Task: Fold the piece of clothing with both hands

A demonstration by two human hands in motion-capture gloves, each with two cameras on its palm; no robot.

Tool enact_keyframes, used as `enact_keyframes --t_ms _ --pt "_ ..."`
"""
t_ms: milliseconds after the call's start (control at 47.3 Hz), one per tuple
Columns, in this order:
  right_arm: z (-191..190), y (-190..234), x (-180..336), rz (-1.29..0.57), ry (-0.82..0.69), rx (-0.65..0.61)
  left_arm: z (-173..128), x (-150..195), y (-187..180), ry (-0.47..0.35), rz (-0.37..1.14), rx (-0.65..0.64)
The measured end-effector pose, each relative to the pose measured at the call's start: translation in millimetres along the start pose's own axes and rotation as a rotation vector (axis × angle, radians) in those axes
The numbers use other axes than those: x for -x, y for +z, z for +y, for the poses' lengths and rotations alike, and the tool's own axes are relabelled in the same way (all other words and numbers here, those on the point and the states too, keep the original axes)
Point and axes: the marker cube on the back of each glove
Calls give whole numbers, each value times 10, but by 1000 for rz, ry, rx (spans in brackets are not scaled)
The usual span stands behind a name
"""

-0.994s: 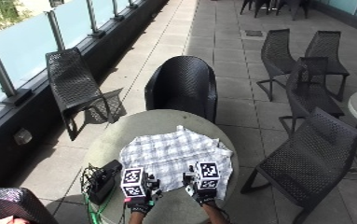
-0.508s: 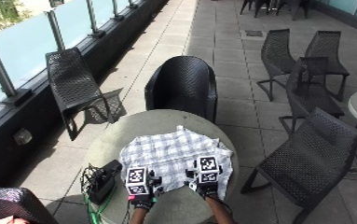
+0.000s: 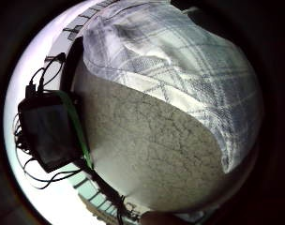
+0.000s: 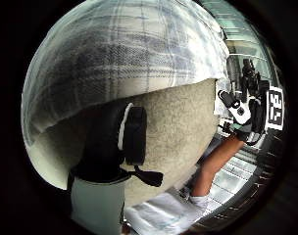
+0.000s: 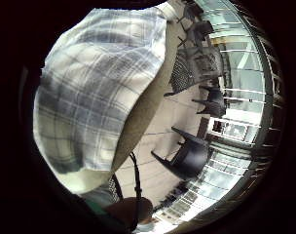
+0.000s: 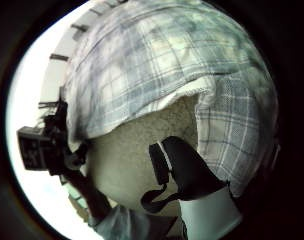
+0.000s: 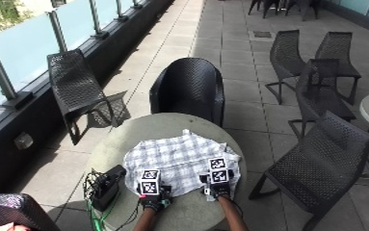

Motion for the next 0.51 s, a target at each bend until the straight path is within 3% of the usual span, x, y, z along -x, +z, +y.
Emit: enact_keyframes --t_ms 127,296,423,508 --pt "-94 95 18 -45 -35 41 -17 -6 70 27 58 54" --pt "-142 141 -61 -35 5 58 -17 -20 -47 32 -34 -60" --pt "-147 183 23 -84 -60 48 -47 -28 -105 63 -148 -183" --pt "-164 177 27 -55 -58 -37 -419 53 114 65 -238 -305"
